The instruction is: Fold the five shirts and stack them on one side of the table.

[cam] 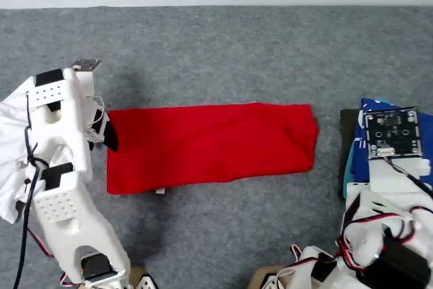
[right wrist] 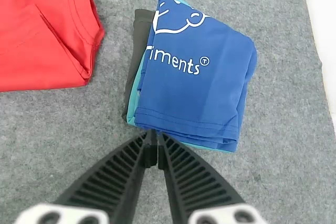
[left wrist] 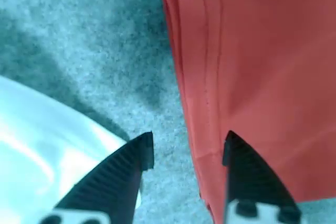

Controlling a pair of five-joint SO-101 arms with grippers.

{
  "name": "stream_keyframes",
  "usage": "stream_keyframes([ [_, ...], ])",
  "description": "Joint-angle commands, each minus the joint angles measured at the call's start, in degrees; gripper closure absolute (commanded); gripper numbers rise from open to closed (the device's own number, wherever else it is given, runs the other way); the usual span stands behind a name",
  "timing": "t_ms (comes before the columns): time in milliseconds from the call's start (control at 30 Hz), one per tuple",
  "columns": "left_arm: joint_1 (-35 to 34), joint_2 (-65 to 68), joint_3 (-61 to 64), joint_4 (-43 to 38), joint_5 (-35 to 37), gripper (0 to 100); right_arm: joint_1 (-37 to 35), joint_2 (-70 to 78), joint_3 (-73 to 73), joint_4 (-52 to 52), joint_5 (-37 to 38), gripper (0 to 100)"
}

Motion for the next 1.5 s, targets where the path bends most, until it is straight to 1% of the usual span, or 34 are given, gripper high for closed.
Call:
stream_keyframes([
  [0, 0.62, 1.41, -1.8, -2.29, -0.7, 78, 0.84, -0.22, -0.09, 1.54, -0.62, 98.7],
  [167, 2.02, 7.12, -2.86, -2.46, -0.53, 78, 0.84, -0.22, -0.09, 1.54, -0.62, 98.7],
  [267, 2.55, 7.91, -5.58, -0.62, -0.35, 78, 0.84, -0.22, -0.09, 1.45, -0.62, 98.7],
  [333, 4.13, 7.91, -5.67, -0.44, -0.09, 78, 0.84, -0.22, -0.09, 1.19, -0.62, 98.7],
  [467, 8.53, 9.14, -4.44, -0.79, 4.4, 79, 0.84, -0.22, -0.18, 1.19, -0.44, 98.7],
  [533, 9.14, 10.55, -5.93, -0.53, 4.84, 83, 0.84, -0.22, -0.18, 1.19, -0.44, 98.7],
  [667, 9.05, 12.4, -7.52, 0.18, 4.84, 99, 0.84, -0.22, -0.18, 1.19, -0.44, 98.7],
  [733, 9.14, 12.48, -7.6, 1.49, 4.84, 99, 0.84, -0.31, -0.26, 1.19, -0.44, 98.7],
  [933, 8.26, 6.07, -7.6, 5.45, 4.92, 100, 0.84, -0.31, -0.44, 1.19, -0.35, 98.8],
  [1067, 4.66, -0.79, -7.69, 5.54, 4.57, 100, 0.84, -0.31, -0.44, 1.19, -0.35, 98.8],
  [1200, 0.09, -4.22, -9.45, 6.59, -0.7, 100, 0.84, -0.31, -0.44, 1.19, -0.35, 98.8],
  [1300, -2.37, -3.96, -12.26, 8.7, -2.9, 100, 0.84, -0.31, -0.44, 1.19, -0.35, 98.8],
  [1400, -2.46, -4.92, -12.53, 8.79, -2.9, 100, 0.75, -0.31, -0.44, 1.19, -0.35, 98.8],
  [1467, -0.53, -6.42, -12.44, 8.88, -2.73, 100, 0.66, -0.31, -0.44, 1.19, -0.35, 98.8],
])
